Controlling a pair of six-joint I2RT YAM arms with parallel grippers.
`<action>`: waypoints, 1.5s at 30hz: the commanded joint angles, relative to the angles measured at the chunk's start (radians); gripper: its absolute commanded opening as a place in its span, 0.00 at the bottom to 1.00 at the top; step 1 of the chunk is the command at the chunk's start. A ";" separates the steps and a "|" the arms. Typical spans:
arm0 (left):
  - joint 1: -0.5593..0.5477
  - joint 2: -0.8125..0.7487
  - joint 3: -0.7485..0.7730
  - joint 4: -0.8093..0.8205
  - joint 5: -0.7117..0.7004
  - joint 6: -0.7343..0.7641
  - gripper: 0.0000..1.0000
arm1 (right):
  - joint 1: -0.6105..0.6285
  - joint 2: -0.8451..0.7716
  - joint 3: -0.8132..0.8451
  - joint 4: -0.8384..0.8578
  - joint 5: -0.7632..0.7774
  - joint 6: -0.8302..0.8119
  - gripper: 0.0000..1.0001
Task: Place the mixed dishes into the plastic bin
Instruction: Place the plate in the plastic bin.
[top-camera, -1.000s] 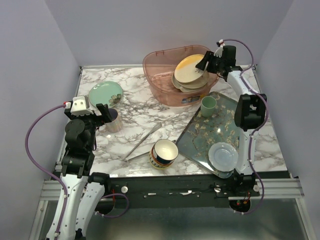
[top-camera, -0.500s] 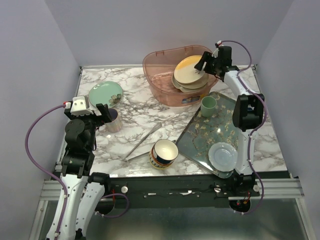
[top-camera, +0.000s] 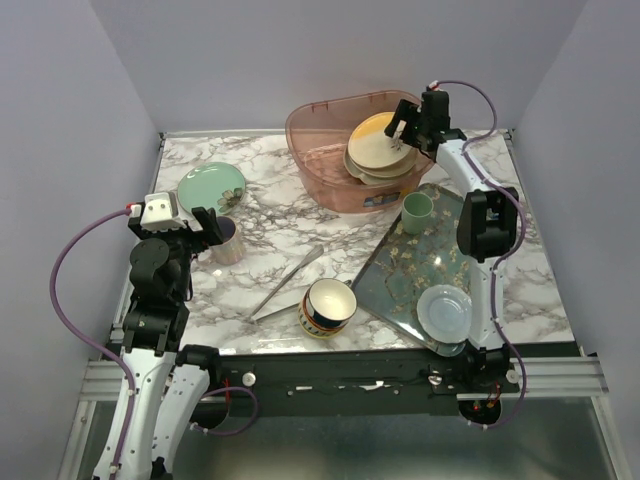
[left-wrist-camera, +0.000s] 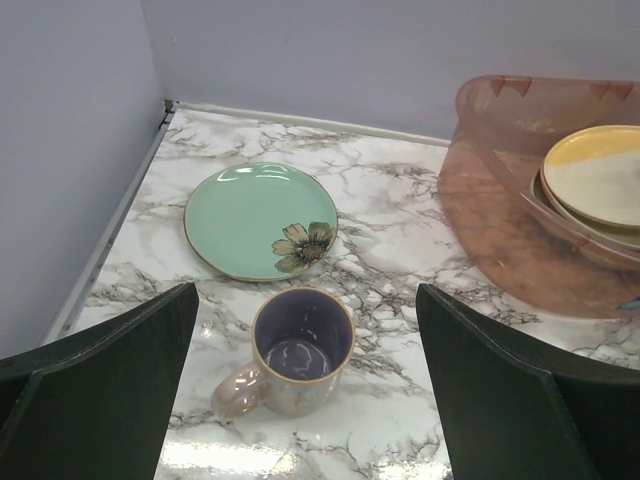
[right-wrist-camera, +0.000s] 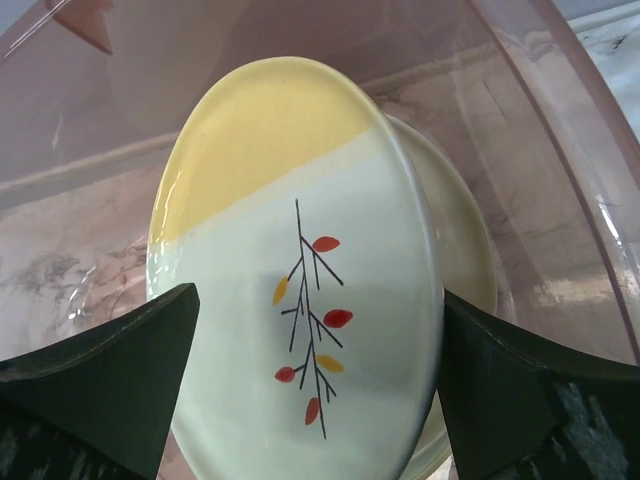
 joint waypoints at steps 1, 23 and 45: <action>0.008 -0.001 -0.014 0.013 0.019 -0.001 0.99 | -0.016 0.059 0.050 -0.036 0.140 0.011 0.99; 0.016 -0.002 -0.012 0.013 0.021 -0.003 0.99 | 0.007 0.073 0.110 -0.064 0.237 -0.056 0.99; 0.018 -0.013 -0.012 0.011 0.018 -0.001 0.99 | 0.007 0.036 0.099 -0.150 0.290 -0.104 0.99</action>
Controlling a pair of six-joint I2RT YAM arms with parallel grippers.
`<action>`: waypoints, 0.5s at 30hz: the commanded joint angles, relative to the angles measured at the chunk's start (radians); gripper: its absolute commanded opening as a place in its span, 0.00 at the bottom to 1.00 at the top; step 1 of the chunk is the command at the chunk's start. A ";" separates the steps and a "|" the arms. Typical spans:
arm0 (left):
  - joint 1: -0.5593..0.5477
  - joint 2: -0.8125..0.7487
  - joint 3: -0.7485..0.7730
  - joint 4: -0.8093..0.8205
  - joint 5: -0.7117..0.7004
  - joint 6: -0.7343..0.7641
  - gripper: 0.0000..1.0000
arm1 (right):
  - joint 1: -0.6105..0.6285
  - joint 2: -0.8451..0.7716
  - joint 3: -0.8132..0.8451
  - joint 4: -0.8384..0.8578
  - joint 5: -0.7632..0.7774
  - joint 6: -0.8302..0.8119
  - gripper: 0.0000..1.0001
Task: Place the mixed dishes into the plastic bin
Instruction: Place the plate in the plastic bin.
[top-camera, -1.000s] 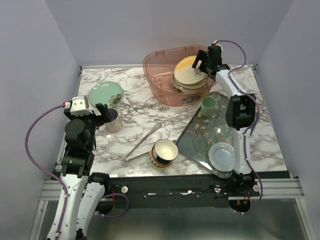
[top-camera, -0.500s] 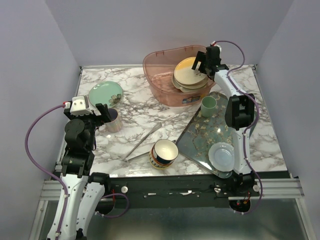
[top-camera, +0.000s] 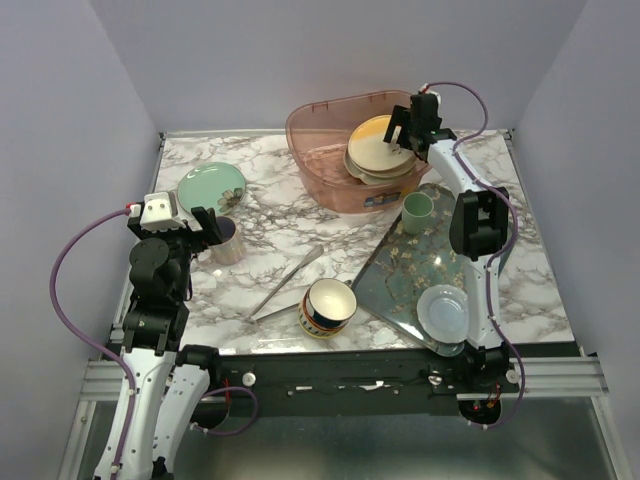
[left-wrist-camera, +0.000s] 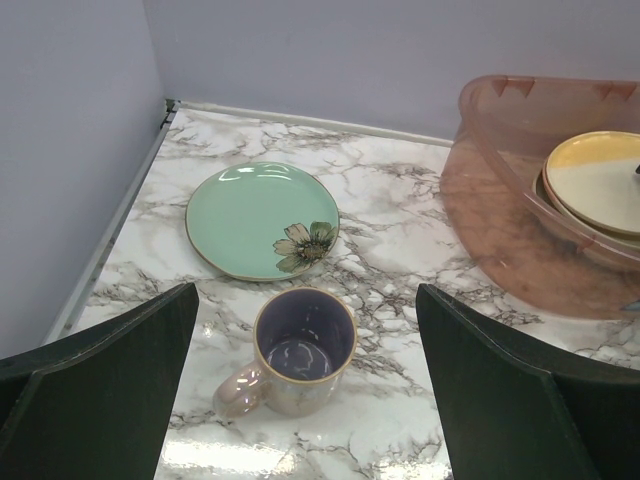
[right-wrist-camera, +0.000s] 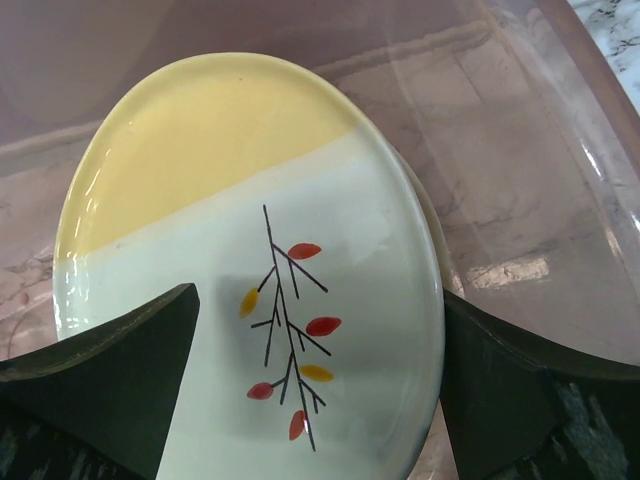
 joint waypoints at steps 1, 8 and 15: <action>0.009 -0.016 -0.012 0.011 0.012 0.000 0.99 | -0.030 -0.031 0.022 -0.081 0.112 -0.024 1.00; 0.012 -0.018 -0.012 0.013 0.010 -0.003 0.99 | -0.027 -0.031 0.034 -0.096 0.121 -0.048 1.00; 0.015 -0.022 -0.012 0.011 0.010 -0.001 0.99 | -0.017 -0.033 0.039 -0.103 0.149 -0.091 1.00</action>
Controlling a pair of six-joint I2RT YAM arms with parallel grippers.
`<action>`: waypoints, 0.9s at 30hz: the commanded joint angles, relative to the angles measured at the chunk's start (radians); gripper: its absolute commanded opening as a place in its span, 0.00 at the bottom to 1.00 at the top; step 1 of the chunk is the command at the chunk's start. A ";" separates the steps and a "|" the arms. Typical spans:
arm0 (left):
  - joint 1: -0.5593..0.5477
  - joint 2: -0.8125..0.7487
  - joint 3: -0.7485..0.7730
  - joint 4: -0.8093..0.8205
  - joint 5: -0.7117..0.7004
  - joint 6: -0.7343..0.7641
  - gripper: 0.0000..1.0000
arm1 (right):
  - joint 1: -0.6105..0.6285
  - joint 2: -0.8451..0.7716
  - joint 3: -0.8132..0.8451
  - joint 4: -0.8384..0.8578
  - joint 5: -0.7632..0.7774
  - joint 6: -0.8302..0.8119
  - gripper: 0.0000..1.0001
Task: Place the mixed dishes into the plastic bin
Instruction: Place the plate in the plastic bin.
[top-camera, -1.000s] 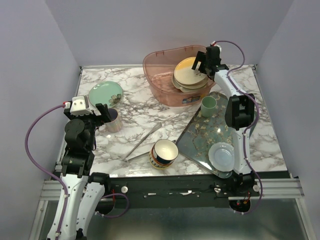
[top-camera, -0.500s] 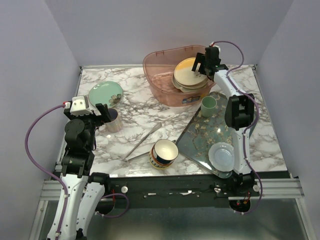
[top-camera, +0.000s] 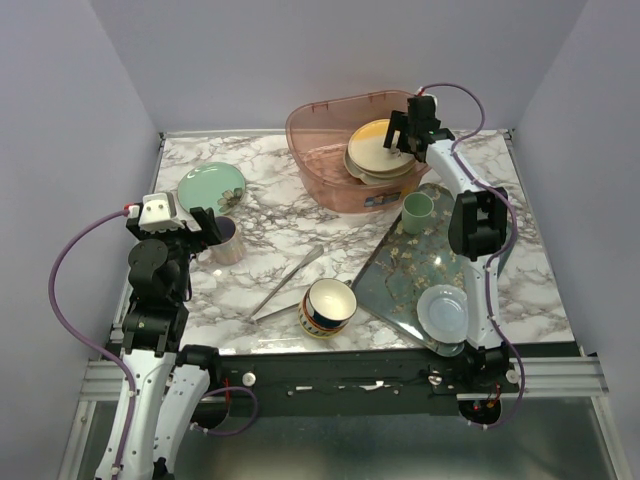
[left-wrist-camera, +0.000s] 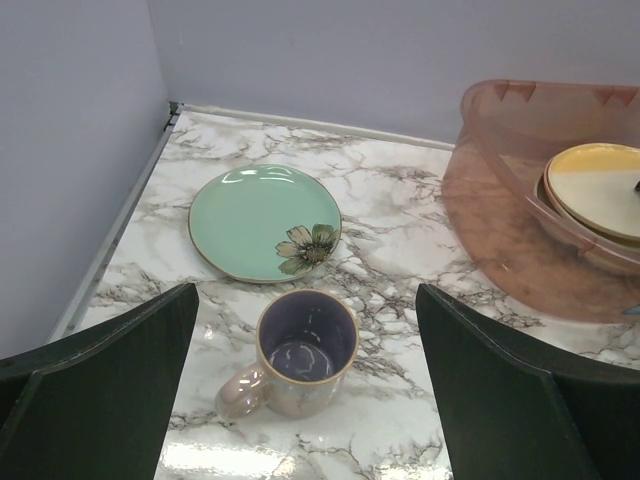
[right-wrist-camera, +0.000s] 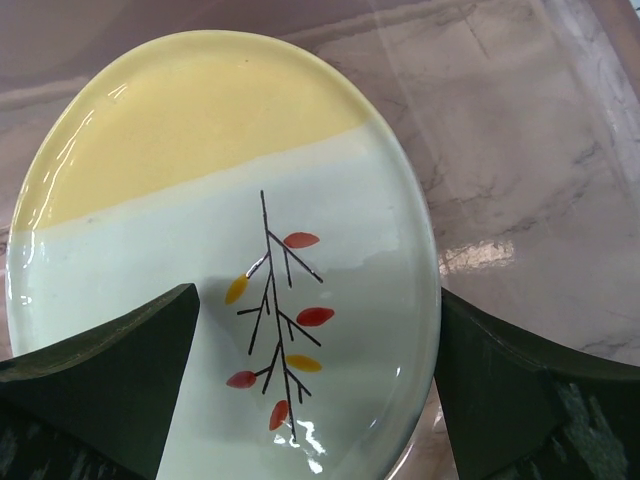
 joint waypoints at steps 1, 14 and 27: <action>0.009 -0.015 -0.012 0.011 0.010 -0.001 0.99 | -0.024 -0.034 0.035 -0.040 0.119 -0.042 1.00; 0.013 -0.020 -0.012 0.013 0.010 -0.003 0.99 | -0.024 -0.065 0.010 -0.061 0.129 -0.048 1.00; 0.017 -0.027 -0.012 0.011 0.010 -0.003 0.99 | -0.018 -0.118 0.005 -0.075 0.137 -0.053 1.00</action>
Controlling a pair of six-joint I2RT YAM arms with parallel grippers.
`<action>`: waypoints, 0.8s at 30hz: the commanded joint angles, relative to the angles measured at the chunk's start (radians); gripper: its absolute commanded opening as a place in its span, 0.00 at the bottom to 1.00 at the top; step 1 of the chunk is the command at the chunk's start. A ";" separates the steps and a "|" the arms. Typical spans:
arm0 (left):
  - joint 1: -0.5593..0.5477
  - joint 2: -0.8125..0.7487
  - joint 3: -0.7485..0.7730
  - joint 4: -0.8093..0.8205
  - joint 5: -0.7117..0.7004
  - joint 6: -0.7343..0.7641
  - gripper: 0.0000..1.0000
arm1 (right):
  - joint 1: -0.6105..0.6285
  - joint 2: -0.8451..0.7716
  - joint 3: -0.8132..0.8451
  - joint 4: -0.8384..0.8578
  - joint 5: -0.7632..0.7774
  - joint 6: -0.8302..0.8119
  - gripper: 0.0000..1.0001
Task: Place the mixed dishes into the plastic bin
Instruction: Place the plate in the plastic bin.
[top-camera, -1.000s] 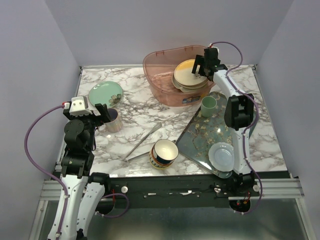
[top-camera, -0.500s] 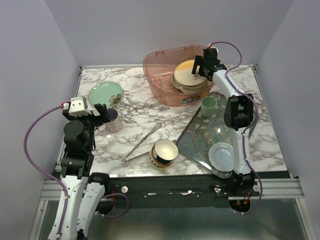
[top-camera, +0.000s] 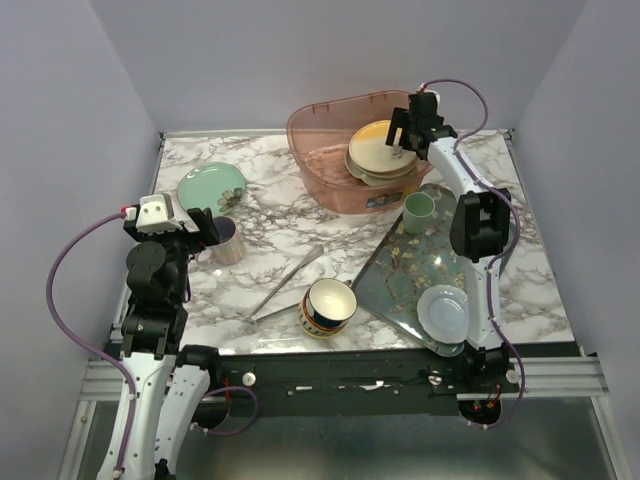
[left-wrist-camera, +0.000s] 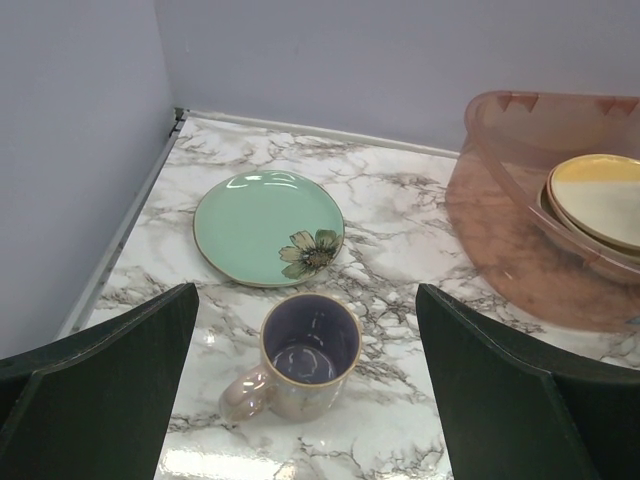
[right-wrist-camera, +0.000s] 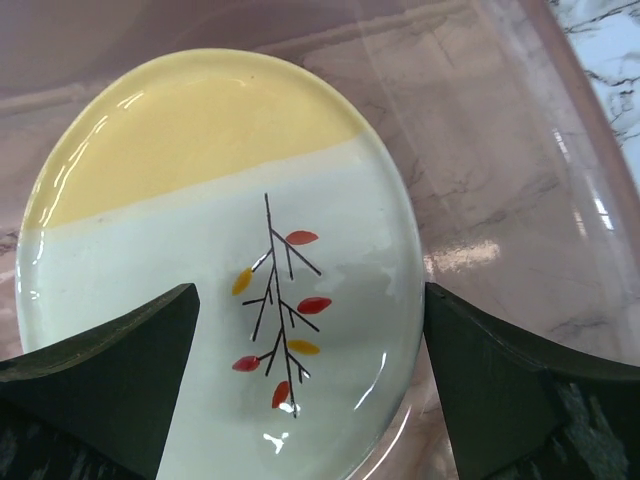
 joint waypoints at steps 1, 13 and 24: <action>0.009 -0.013 -0.012 0.011 0.010 -0.003 0.99 | -0.023 -0.096 0.006 -0.040 0.100 -0.041 0.99; 0.009 -0.019 -0.012 0.011 0.009 -0.003 0.99 | -0.021 -0.122 -0.026 -0.040 0.073 -0.030 1.00; 0.010 -0.016 -0.012 0.013 0.013 -0.006 0.99 | -0.018 -0.274 -0.155 0.015 -0.102 -0.099 1.00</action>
